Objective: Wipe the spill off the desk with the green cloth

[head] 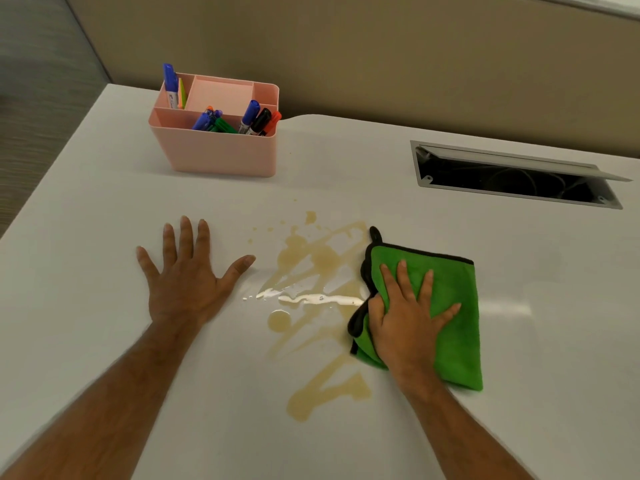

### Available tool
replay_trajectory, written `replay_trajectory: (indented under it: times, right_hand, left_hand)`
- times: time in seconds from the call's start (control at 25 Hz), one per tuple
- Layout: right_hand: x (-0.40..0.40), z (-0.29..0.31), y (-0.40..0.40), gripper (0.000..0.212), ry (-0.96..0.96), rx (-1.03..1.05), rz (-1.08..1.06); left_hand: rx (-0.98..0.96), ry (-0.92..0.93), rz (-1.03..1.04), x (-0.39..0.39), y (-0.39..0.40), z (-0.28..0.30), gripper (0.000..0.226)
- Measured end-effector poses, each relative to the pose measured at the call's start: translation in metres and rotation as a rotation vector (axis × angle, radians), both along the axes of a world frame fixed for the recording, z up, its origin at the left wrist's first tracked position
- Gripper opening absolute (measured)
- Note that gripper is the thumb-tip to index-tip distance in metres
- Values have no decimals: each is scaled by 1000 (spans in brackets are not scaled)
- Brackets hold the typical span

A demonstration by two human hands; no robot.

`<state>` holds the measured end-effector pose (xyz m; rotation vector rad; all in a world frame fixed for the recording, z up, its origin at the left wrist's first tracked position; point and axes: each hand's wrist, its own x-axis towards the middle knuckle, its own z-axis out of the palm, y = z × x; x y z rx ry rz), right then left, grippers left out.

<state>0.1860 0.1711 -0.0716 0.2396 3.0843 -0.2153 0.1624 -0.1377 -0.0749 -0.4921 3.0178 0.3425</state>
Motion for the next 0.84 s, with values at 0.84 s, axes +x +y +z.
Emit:
replay_trajectory:
  times: [0.84]
  right_hand:
    - [-142, 5, -4, 61, -24, -26, 528]
  left_hand:
    - [-4, 3, -2, -1, -2, -2, 114]
